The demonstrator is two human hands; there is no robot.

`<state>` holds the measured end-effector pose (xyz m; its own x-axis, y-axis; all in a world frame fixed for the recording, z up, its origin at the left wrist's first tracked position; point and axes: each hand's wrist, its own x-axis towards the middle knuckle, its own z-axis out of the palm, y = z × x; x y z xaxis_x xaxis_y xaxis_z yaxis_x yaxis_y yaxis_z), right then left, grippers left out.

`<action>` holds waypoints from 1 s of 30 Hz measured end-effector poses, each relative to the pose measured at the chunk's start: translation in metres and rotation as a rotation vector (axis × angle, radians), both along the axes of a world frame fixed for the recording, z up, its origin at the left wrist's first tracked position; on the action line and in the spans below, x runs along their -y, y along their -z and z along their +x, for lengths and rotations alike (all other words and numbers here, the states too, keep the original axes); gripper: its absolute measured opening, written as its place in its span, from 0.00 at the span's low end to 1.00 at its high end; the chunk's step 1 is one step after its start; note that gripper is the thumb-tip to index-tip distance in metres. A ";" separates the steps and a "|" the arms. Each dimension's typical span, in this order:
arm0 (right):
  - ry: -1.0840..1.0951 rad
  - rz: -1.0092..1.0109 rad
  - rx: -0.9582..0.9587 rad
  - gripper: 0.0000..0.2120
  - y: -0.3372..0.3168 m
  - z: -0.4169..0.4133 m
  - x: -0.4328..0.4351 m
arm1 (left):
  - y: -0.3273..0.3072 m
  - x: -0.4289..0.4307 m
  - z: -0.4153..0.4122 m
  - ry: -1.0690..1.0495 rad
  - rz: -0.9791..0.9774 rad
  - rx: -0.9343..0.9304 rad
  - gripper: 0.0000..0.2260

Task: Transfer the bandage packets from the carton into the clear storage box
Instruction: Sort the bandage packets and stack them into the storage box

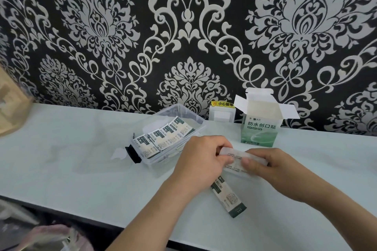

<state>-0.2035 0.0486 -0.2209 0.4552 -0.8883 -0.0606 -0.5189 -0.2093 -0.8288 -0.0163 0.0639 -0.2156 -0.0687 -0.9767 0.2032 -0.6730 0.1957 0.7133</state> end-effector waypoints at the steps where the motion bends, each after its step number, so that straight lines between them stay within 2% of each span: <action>1: -0.022 0.047 0.050 0.13 -0.003 0.000 -0.002 | -0.001 0.000 -0.001 -0.001 -0.005 0.007 0.04; 4: 0.048 0.092 0.123 0.11 -0.005 -0.006 -0.002 | -0.006 0.003 -0.004 -0.042 -0.043 -0.019 0.05; 9: 0.182 0.303 0.351 0.13 -0.013 -0.015 0.003 | -0.013 0.011 -0.004 -0.128 -0.074 -0.257 0.10; 12: 0.270 0.337 0.470 0.12 -0.013 -0.019 0.006 | -0.013 0.011 -0.006 -0.104 -0.014 -0.340 0.08; 17: 0.453 0.238 0.648 0.07 -0.015 -0.032 0.012 | -0.016 0.013 0.004 -0.203 -0.081 -0.249 0.09; 21: 0.283 0.415 0.763 0.25 -0.016 -0.043 0.013 | -0.019 0.005 -0.005 -0.202 -0.126 -0.476 0.08; 24: 0.223 0.533 0.780 0.17 -0.016 -0.034 0.007 | -0.018 -0.003 -0.023 -0.118 -0.040 -0.647 0.05; 27: 0.271 0.526 0.841 0.15 -0.015 -0.022 0.005 | -0.016 -0.007 -0.034 -0.073 0.060 -0.810 0.01; 30: 0.331 0.493 0.883 0.14 -0.013 -0.017 0.006 | -0.014 -0.006 -0.035 -0.013 0.112 -0.836 0.07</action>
